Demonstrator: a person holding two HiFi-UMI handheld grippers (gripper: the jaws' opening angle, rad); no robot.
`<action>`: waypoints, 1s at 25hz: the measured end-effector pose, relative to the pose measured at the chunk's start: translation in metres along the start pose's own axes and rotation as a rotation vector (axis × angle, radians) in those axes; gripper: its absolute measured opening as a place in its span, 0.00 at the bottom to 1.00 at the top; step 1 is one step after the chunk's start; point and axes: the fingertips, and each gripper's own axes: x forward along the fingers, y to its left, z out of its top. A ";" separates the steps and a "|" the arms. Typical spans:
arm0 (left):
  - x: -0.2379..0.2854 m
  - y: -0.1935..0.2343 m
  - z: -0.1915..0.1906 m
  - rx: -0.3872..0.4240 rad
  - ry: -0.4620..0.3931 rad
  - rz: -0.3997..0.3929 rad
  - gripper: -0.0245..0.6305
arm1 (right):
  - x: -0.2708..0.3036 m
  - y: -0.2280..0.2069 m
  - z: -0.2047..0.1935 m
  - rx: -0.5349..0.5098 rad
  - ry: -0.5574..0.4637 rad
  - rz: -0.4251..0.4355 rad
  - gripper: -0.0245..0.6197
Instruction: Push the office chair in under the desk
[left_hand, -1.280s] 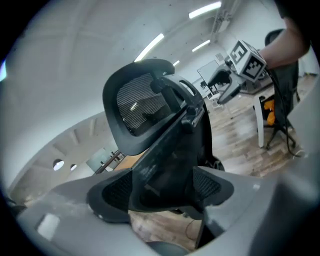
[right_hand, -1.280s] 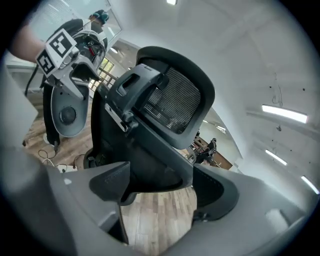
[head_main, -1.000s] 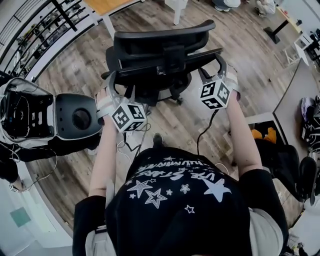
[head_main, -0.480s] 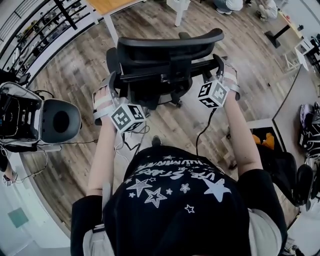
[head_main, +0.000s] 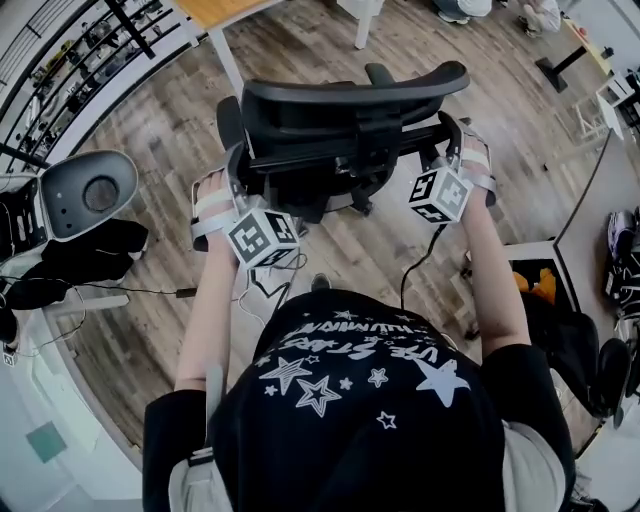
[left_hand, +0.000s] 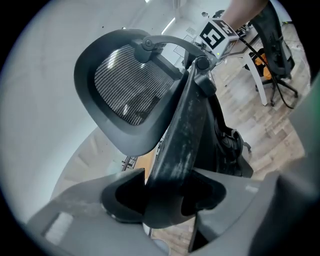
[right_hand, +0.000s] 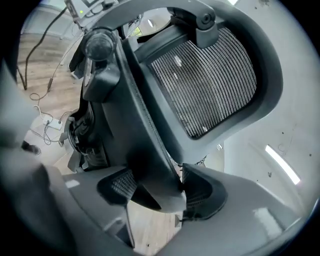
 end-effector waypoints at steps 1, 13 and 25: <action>0.002 0.001 0.000 0.004 -0.011 0.002 0.42 | 0.002 0.000 0.001 0.001 0.006 0.000 0.46; 0.062 0.024 0.002 0.025 -0.064 0.013 0.41 | 0.047 -0.012 0.011 0.029 0.024 -0.014 0.46; 0.124 0.051 0.011 0.039 -0.049 0.030 0.41 | 0.112 -0.037 0.023 0.051 -0.034 -0.035 0.46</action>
